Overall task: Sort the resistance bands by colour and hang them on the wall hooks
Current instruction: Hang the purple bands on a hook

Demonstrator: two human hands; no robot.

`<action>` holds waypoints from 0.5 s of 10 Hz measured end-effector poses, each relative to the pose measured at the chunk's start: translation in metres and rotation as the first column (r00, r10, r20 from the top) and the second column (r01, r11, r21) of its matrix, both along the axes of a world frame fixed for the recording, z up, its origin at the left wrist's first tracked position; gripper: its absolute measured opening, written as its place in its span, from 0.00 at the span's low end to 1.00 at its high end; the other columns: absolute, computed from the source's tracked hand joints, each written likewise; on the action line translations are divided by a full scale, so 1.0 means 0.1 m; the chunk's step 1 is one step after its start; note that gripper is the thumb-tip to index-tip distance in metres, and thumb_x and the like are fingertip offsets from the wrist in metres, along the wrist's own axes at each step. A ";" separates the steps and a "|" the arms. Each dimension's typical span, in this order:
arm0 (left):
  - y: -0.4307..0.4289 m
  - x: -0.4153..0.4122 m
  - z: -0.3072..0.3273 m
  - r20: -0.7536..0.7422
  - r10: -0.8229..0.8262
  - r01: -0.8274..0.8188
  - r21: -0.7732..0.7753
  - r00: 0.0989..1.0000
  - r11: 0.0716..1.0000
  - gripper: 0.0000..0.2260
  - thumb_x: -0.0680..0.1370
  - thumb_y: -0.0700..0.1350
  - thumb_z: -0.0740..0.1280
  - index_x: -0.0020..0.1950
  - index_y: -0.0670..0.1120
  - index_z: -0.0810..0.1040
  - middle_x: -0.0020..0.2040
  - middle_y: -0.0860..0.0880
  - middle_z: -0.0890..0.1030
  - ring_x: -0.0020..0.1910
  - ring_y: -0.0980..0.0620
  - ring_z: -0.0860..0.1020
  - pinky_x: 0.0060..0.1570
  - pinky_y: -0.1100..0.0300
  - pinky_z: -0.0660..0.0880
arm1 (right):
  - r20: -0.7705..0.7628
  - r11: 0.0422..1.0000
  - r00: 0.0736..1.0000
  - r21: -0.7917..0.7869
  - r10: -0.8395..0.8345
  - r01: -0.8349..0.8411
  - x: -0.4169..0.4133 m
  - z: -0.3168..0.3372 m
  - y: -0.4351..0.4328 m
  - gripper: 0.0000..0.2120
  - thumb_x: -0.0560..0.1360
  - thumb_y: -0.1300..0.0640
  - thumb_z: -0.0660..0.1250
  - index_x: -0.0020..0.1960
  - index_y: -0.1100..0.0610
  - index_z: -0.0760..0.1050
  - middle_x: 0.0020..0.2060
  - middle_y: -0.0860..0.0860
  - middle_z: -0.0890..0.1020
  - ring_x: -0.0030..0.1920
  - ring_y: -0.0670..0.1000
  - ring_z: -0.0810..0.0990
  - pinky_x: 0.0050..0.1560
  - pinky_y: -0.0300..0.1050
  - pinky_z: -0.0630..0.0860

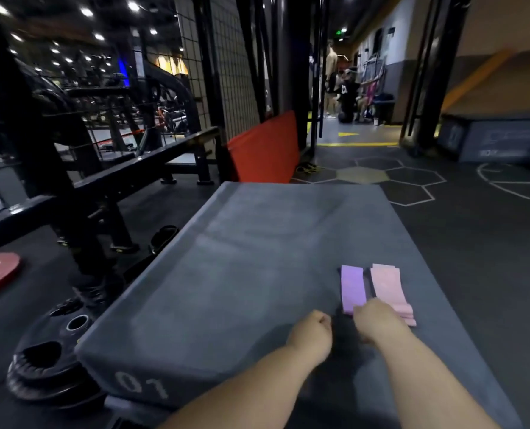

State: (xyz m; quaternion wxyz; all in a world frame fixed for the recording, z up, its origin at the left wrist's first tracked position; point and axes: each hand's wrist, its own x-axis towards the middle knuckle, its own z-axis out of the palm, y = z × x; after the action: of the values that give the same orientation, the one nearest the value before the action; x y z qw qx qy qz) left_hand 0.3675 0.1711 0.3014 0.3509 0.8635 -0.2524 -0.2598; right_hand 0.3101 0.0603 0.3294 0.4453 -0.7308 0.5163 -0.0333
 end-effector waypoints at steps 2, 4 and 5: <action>-0.27 0.00 -0.07 -0.151 0.014 -0.030 -0.106 0.988 0.994 0.14 0.81 0.48 0.56 0.59 0.44 0.76 0.60 0.40 0.78 0.60 0.41 0.76 0.57 0.53 0.73 | -0.125 0.978 0.986 -0.163 0.107 -0.127 -0.04 -0.18 -0.08 0.16 0.78 0.61 0.57 0.63 0.64 0.74 0.58 0.61 0.78 0.46 0.48 0.75 0.35 0.32 0.64; -0.35 0.04 -0.10 -0.475 0.052 -0.167 -0.205 0.878 0.964 0.11 0.81 0.45 0.54 0.51 0.51 0.76 0.45 0.47 0.78 0.34 0.53 0.74 0.32 0.64 0.71 | -0.098 0.976 0.988 -0.170 0.122 -0.138 -0.06 -0.06 0.03 0.14 0.78 0.63 0.58 0.62 0.64 0.73 0.60 0.60 0.77 0.61 0.57 0.76 0.30 0.33 0.61; -0.33 0.06 -0.05 -0.541 0.059 -0.201 -0.206 0.839 0.958 0.11 0.81 0.45 0.54 0.46 0.51 0.75 0.39 0.50 0.77 0.33 0.53 0.73 0.31 0.65 0.70 | -0.061 0.977 0.993 -0.183 0.104 -0.113 0.00 -0.06 0.04 0.13 0.78 0.62 0.58 0.61 0.64 0.72 0.58 0.60 0.76 0.59 0.57 0.76 0.38 0.44 0.67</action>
State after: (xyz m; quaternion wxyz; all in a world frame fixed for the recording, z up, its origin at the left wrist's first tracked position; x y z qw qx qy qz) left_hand 0.3731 0.1384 0.2960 0.5315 0.7213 -0.1175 -0.4283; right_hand 0.3099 0.0645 0.3233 0.3629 -0.7969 0.4814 -0.0384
